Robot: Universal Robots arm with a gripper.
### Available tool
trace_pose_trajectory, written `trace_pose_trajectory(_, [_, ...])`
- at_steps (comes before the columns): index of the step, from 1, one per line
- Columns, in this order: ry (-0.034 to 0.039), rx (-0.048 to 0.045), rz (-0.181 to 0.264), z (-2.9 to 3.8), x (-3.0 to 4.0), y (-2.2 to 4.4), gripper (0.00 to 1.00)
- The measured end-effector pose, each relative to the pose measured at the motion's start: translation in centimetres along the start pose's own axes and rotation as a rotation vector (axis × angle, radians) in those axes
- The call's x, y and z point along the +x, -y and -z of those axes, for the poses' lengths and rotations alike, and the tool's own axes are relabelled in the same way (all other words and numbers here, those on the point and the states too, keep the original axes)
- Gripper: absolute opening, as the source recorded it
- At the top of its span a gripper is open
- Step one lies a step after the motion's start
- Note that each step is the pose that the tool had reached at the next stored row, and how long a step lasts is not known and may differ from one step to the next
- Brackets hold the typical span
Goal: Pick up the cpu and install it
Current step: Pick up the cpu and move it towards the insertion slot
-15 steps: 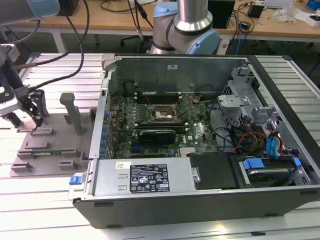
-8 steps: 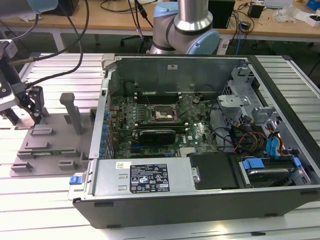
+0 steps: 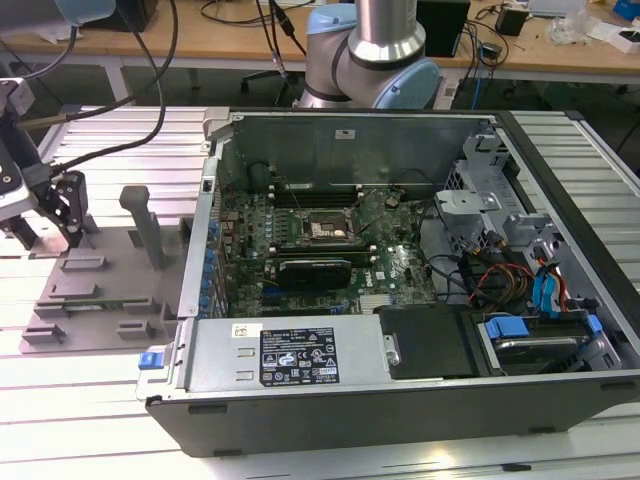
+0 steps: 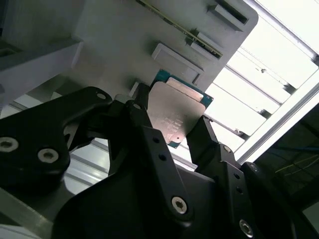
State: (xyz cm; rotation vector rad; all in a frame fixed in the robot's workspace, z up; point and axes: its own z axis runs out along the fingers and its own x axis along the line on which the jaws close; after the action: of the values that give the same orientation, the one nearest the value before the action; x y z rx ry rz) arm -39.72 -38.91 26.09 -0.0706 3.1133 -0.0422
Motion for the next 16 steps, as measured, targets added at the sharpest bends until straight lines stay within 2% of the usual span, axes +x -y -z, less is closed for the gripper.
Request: trace_pose_trajectory(16, [-0.0002,0.0010,0.000,0.19,-0.01,0.01,0.55])
